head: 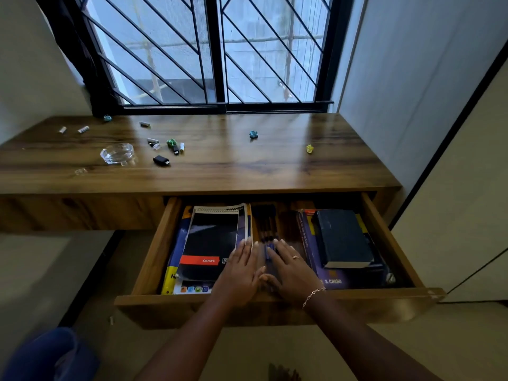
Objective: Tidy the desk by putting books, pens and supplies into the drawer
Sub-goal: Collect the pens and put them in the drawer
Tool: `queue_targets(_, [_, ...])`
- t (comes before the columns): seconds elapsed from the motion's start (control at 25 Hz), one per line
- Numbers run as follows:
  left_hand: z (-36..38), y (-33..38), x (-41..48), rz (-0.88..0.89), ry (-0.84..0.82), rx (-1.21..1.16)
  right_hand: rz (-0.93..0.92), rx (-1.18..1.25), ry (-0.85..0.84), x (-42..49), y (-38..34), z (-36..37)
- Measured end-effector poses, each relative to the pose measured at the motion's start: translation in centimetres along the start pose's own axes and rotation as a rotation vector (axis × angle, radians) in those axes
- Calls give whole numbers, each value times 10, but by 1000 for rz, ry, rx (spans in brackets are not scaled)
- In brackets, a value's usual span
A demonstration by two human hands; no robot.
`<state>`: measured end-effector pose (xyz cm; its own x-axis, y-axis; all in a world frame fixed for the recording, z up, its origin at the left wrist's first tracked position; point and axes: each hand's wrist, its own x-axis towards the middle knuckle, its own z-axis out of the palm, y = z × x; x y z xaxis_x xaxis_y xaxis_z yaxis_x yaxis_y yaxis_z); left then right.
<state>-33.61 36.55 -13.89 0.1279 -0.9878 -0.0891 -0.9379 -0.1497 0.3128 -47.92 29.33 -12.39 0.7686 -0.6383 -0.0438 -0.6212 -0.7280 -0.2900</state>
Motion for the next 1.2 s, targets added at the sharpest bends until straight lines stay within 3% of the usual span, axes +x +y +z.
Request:
queue_targets(0.12, [3, 1, -10, 76, -30, 65, -50, -91, -58, -6, 0, 1])
queue_targets(0.4, [6, -2, -9, 109, -13, 58, -104, -179, 48, -7, 6, 17])
queue_targets(0.56, [0, -3, -12, 242, 5, 9, -128, -334, 101, -7, 9, 20])
queue_targets(0.72, [-6, -5, -7, 335, -5, 102, -78, -302, 19, 1, 7, 12])
queue_targets(0.92, [0, -14, 17, 322, 118, 208, -32, -290, -27, 21, 15, 9])
queue_targets(1.2, [-2, -28, 55, 292, 178, 287, -98, -286, 94, 57, 31, 9])
